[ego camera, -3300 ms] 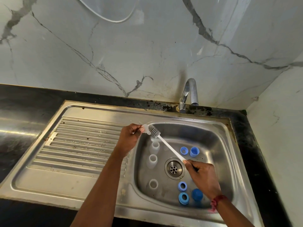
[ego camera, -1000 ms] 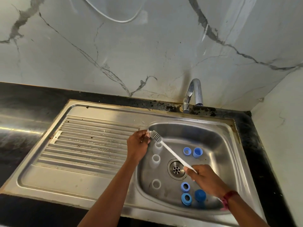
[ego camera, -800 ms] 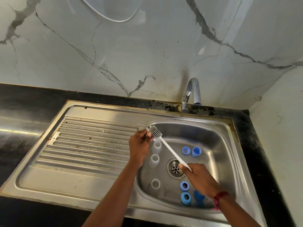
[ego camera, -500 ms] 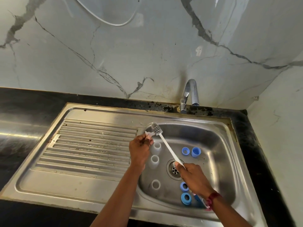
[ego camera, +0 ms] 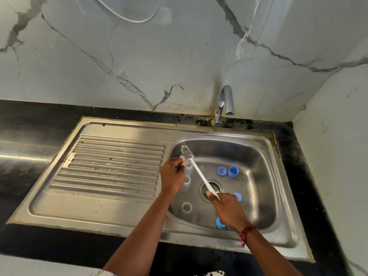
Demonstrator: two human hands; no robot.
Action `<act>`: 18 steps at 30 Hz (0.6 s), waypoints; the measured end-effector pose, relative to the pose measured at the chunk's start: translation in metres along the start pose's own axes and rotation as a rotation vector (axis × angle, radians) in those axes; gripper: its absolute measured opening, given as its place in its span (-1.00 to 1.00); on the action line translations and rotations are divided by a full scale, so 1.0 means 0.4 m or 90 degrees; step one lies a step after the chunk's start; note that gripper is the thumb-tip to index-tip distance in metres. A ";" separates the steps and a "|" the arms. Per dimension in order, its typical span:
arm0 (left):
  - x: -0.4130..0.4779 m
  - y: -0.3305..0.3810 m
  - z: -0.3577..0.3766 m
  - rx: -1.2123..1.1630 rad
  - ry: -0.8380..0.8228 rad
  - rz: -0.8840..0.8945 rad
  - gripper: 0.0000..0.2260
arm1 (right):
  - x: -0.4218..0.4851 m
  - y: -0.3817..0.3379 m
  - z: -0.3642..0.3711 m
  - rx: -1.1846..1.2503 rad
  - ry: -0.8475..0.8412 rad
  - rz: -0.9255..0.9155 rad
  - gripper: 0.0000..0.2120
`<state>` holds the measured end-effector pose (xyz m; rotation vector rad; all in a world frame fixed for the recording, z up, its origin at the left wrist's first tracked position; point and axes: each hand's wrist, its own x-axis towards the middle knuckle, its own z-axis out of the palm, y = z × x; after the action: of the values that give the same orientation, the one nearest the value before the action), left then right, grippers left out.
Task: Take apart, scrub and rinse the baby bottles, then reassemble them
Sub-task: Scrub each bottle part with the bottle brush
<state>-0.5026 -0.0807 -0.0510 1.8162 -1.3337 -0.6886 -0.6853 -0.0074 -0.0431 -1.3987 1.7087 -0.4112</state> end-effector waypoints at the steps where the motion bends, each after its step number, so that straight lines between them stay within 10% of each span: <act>1: -0.008 -0.001 0.002 0.024 -0.020 0.009 -0.85 | 0.003 0.005 0.001 0.025 -0.003 0.018 -0.52; 18: -0.092 0.015 0.119 -0.358 -0.209 -0.438 -0.89 | 0.026 0.072 -0.098 0.161 0.032 0.152 -0.56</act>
<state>-0.5545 -0.0591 -0.0733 1.7025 -0.5582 -1.6009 -0.7338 -0.0179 -0.0456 -0.9982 1.7703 -0.5118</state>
